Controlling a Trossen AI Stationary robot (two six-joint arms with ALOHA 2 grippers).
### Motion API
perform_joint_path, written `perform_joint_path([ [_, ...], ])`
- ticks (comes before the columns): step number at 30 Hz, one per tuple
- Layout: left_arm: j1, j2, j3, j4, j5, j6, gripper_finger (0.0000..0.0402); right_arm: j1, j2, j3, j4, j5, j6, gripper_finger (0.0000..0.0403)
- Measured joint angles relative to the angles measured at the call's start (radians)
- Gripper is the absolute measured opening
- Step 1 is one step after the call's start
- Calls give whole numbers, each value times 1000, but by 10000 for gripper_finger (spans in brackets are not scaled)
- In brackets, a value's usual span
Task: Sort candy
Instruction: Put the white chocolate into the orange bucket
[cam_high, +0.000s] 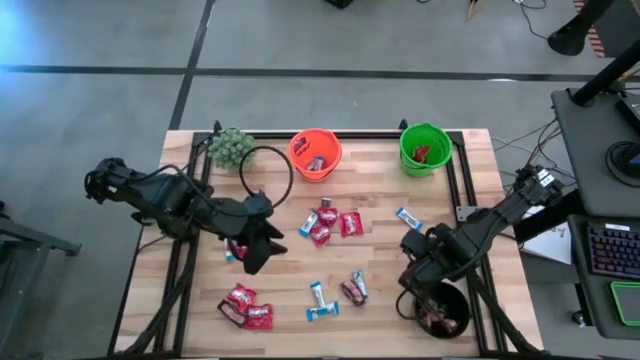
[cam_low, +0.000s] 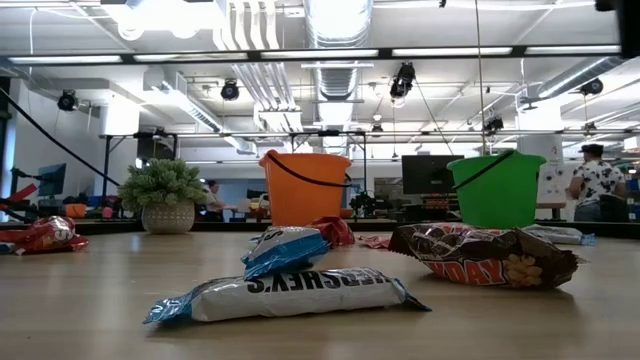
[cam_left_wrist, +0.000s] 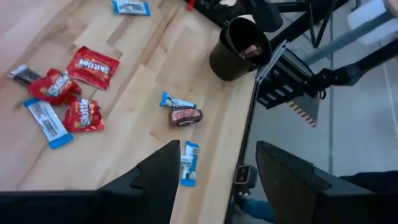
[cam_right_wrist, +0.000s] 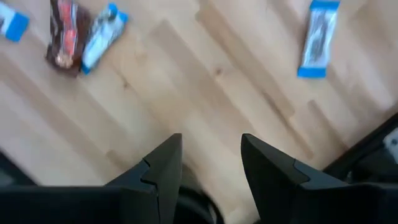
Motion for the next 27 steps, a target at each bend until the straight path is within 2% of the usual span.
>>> perform_joint_path([
  [4, 11, -8, 0, 27, 5, -53, 192, -25, 0, 0, 2, 34, -45, 155],
  [10, 33, -13, 51, 26, 96, -131, 193, -44, 0, 0, 4, 56, -106, 155],
  [16, 36, 9, 124, -13, 121, -150, 214, -46, 0, 0, 7, 58, -152, 155],
  [22, 36, 77, 150, -182, 122, 10, 227, -46, 0, 0, 7, 58, -189, 155],
  [27, 35, 161, 150, -166, 177, 163, 227, -47, 0, 0, 7, 58, -209, 155],
])
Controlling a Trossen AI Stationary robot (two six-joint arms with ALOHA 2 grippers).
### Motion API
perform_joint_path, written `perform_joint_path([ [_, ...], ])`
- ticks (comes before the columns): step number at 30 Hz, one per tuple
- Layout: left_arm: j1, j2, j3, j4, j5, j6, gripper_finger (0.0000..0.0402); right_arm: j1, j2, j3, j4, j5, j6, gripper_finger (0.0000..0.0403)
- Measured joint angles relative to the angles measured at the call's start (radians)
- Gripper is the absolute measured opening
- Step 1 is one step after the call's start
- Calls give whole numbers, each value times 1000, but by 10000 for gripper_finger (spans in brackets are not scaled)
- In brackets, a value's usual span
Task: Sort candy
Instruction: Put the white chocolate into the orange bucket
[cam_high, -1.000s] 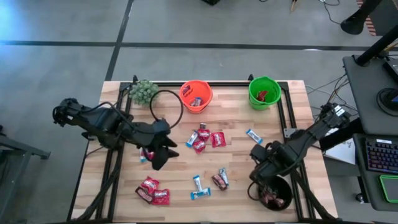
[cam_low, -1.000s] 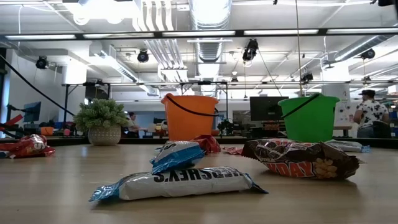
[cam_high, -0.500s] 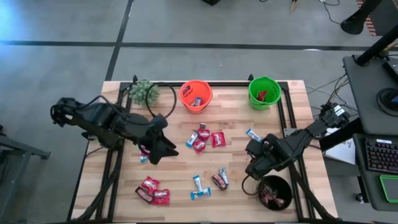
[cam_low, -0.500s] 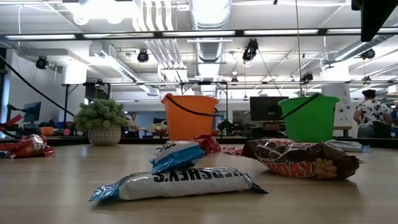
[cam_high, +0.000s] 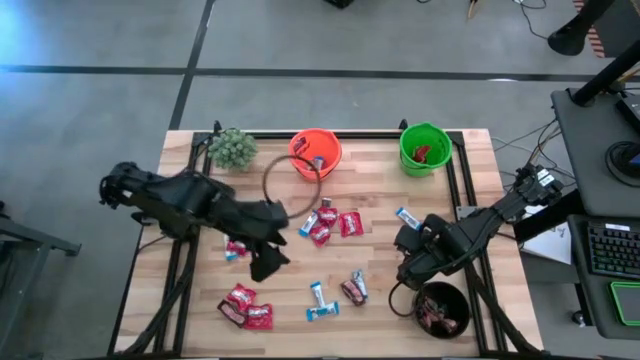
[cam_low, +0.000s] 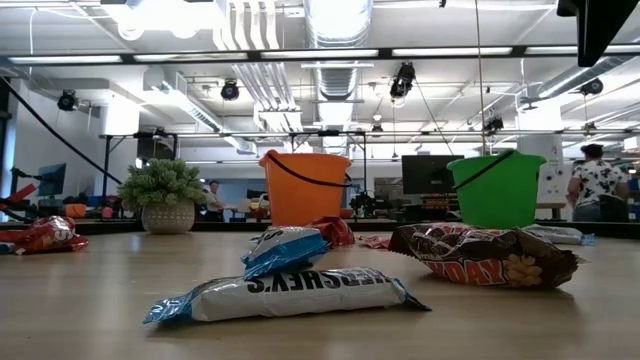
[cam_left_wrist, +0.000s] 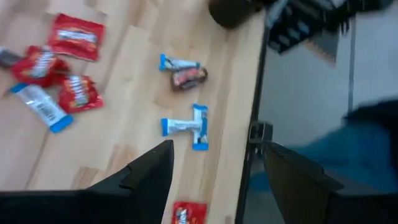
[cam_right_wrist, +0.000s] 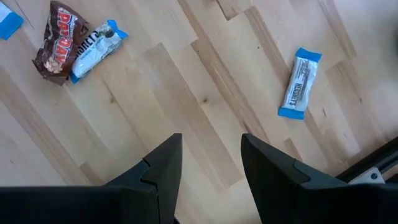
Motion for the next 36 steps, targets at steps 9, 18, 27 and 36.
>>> perform_joint_path([
  [9, -3, 150, 26, -5, 106, 215, 227, 0, 0, 0, 1, 0, 0, 155],
  [18, -3, 320, 227, -200, 94, 484, 227, 0, 0, 0, 3, -2, 9, 155],
  [27, -2, 485, 441, -430, 94, 706, 227, 3, 0, 0, -89, -36, 64, 155],
  [36, -1, 513, 403, -408, 93, 847, 223, 10, -12, 0, -185, -39, 140, 155],
])
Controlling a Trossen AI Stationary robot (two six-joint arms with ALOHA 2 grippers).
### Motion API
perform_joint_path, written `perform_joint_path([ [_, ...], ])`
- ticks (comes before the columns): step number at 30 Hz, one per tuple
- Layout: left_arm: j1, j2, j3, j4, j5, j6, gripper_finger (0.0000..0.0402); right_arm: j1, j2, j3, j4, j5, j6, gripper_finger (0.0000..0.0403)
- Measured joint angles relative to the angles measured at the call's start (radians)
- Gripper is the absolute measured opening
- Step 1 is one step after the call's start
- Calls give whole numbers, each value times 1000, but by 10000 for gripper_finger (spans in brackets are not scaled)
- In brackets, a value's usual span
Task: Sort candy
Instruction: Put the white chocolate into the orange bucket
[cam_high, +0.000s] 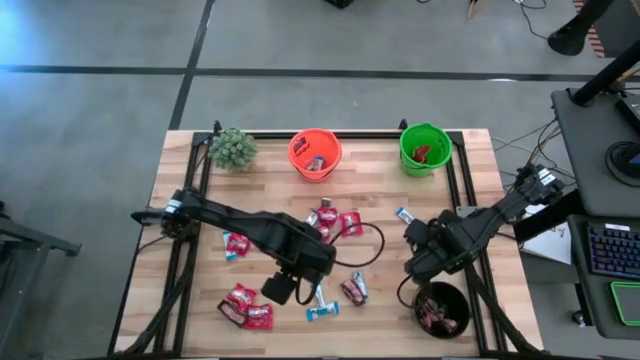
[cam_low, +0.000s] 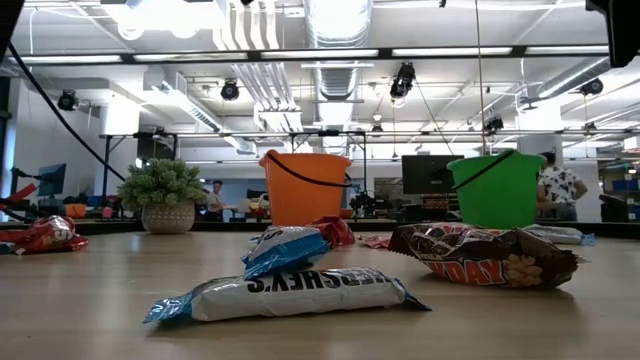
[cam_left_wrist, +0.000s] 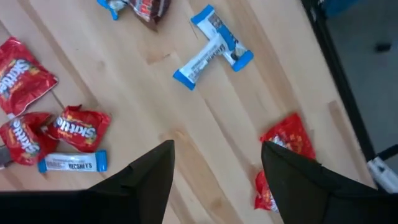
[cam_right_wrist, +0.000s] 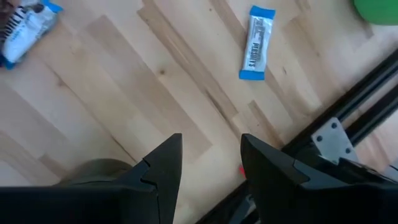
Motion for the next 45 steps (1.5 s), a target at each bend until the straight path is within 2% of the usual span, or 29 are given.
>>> perform_joint_path([
  [9, 11, 0, -113, 42, 0, 116, 212, 0, -22, 0, -5, -22, 27, 155],
  [16, 35, 2, -220, 227, 0, 233, 212, -1, -38, 0, -4, -22, 78, 155],
  [24, 70, 0, -286, 251, -19, 313, 212, -1, -39, 0, -5, -23, 121, 155],
  [30, 69, 0, -359, 357, 33, 347, 212, -1, -41, 0, -5, -24, 131, 155],
  [40, 69, 5, -391, 508, 37, 417, 212, -14, -41, 0, -5, -24, 146, 155],
  [45, 67, 62, -391, 520, 37, 443, 212, -16, -41, 0, -5, -24, 180, 155],
])
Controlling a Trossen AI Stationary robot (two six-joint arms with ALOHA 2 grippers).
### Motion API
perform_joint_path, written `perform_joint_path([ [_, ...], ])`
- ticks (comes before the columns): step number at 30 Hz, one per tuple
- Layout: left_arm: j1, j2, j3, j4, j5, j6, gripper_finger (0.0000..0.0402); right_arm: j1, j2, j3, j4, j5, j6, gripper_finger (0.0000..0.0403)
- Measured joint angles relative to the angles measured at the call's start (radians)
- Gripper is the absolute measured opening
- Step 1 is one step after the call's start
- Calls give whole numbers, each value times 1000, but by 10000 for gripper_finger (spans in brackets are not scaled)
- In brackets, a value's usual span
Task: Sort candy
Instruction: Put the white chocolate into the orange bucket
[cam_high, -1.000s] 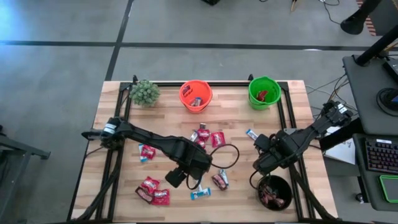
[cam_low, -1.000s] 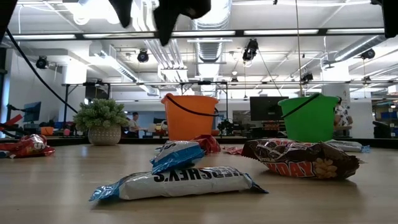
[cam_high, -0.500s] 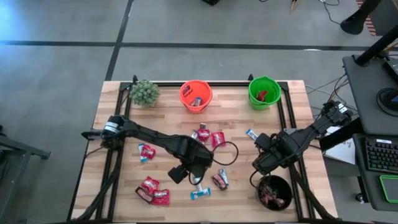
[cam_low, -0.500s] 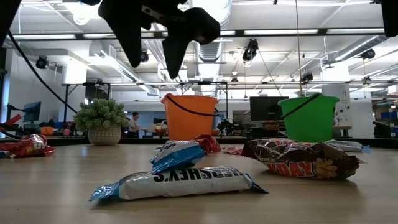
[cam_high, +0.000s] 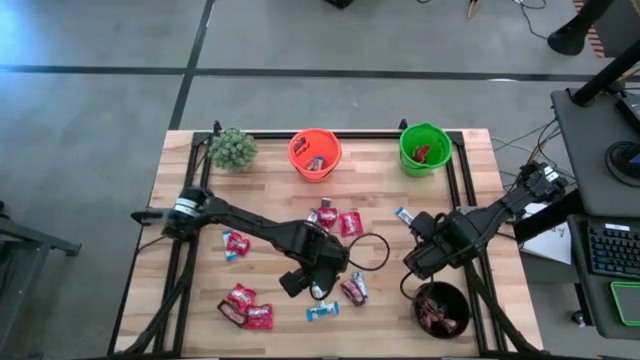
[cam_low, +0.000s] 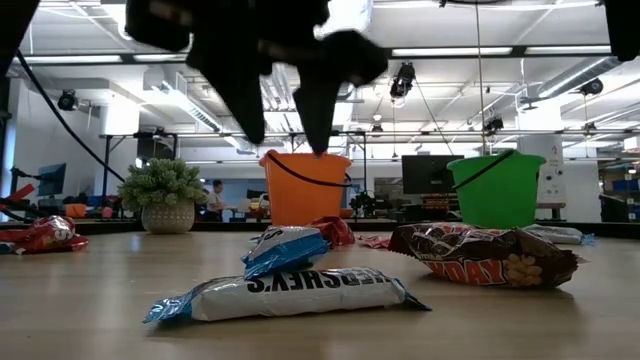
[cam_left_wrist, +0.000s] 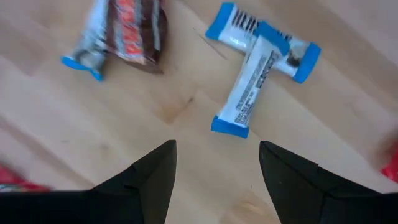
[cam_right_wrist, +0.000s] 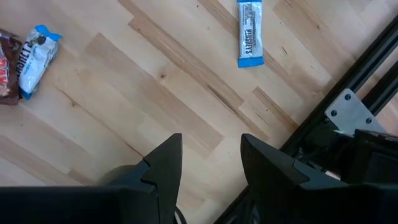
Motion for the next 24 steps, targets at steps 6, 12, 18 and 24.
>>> perform_joint_path([
  [6, -1, 61, 0, -14, 36, -1, 212, 0, 0, 0, 0, -17, 10, 155],
  [12, -6, 69, 0, 0, 87, -1, 212, 0, 0, 0, 0, -22, 12, 155],
  [18, -20, 69, 0, 61, 100, 3, 212, 0, 0, 0, 0, -22, 10, 155],
  [24, -26, 85, -2, 79, 103, 7, 212, 0, 0, 0, 0, -22, 3, 155],
])
